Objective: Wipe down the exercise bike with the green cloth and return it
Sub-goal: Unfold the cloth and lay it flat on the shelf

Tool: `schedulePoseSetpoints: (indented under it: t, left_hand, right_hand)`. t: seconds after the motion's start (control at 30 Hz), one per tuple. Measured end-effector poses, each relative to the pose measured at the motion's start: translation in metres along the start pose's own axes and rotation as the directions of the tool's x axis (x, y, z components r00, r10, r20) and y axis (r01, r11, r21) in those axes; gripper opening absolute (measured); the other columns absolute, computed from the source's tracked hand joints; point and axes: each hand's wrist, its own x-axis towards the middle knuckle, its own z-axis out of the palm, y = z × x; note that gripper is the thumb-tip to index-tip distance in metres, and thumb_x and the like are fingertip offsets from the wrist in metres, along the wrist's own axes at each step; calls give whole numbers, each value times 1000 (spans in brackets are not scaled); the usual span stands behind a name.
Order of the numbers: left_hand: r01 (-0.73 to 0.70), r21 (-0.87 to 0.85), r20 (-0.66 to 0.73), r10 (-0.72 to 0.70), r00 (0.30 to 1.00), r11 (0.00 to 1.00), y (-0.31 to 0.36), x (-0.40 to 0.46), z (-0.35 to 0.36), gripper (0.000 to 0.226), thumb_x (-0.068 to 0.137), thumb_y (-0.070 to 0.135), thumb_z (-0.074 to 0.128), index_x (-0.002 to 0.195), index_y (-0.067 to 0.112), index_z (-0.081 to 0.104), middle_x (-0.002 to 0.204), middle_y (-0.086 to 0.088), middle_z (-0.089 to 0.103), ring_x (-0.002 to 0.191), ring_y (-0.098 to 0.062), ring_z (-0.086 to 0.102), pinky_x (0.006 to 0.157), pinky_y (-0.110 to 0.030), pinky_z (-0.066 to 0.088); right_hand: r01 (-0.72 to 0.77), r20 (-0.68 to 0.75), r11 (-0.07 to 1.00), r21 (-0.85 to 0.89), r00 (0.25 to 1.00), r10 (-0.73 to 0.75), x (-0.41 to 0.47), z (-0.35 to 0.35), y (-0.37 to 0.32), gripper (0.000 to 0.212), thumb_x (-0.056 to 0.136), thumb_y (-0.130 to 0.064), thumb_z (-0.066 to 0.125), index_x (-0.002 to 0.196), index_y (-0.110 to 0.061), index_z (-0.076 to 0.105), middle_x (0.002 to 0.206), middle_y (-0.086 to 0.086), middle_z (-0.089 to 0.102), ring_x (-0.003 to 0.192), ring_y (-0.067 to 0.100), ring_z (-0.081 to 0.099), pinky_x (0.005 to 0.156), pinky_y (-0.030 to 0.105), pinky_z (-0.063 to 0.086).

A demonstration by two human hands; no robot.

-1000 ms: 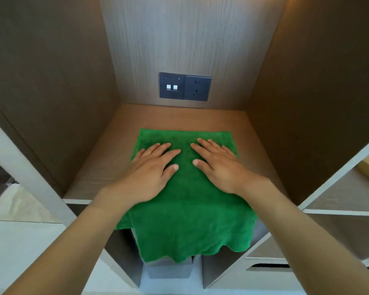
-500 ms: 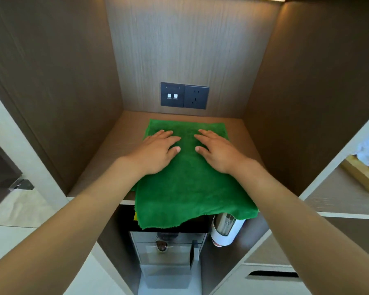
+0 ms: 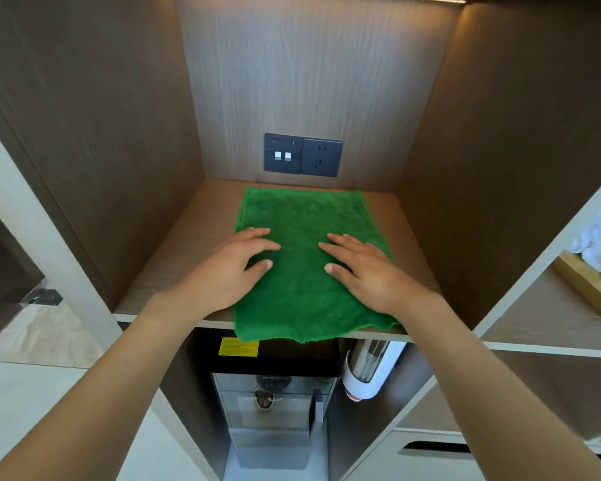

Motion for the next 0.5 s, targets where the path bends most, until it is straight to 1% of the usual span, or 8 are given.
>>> schedulePoseSetpoints:
  t: [0.07,0.1,0.2,0.27,0.33,0.4,0.47,0.5]
  left_hand:
    - [-78,-5,-72,78,994,997,1,-25,-1,38,100,39,67,138,32,67,158,8,50,151,-12,38,128,-45,27]
    - [-99,-7,-41,99,994,995,4,-38,1,44,96,50,69,138,37,66,158,12,50,150,-9,38,128,-44,27]
    - [-76,153,181,47,982,985,16,-64,17,81,85,78,62,156,47,39,170,21,23,159,-6,13,131,-38,14]
    - [-83,315,197,20,980,945,19,-72,29,95,84,78,63,163,46,22,173,21,7,161,-9,3,131,-38,7]
    - [-85,386,122,41,992,919,24,-80,37,94,86,69,68,164,41,23,173,15,12,161,-15,11,130,-38,12]
    - [-126,384,20,128,992,915,25,-89,43,80,87,45,79,158,33,43,167,5,36,154,-23,34,125,-45,30]
    - [-162,398,-77,209,975,903,22,-95,49,66,85,18,82,146,26,60,153,-2,55,142,-28,53,114,-51,45]
    - [-173,405,-111,237,965,898,20,-97,51,61,86,11,79,143,24,63,150,-3,59,139,-29,56,111,-53,48]
  right_hand:
    - [35,-59,998,57,998,-31,-14,4,-6,58,111,-51,41,164,-30,34,174,-9,23,162,15,14,131,48,17]
    - [69,-77,992,103,995,-61,-22,7,-12,58,109,-53,42,163,-30,36,173,-10,26,162,13,16,131,47,18]
    - [122,-51,986,110,992,-117,-45,20,-31,66,105,-66,38,164,-37,31,174,-16,20,161,5,10,132,46,10]
    - [129,-35,991,21,991,-129,-56,26,-38,83,96,-81,35,166,-39,23,175,-18,9,161,2,0,133,44,2]
    - [145,-19,989,-16,989,-146,-64,28,-40,104,82,-94,38,167,-40,15,176,-19,1,161,1,-7,132,41,-2]
    - [178,0,982,-59,984,-178,-72,31,-39,114,75,-91,53,167,-42,6,175,-20,-4,160,0,-10,131,37,-5]
    - [196,-34,975,-108,979,-201,-80,37,-34,110,80,-63,68,166,-44,2,175,-20,-3,161,1,-5,131,35,-1]
    - [200,-81,975,-97,975,-209,-84,38,-32,103,84,-45,70,166,-44,8,175,-19,3,161,2,3,132,37,5]
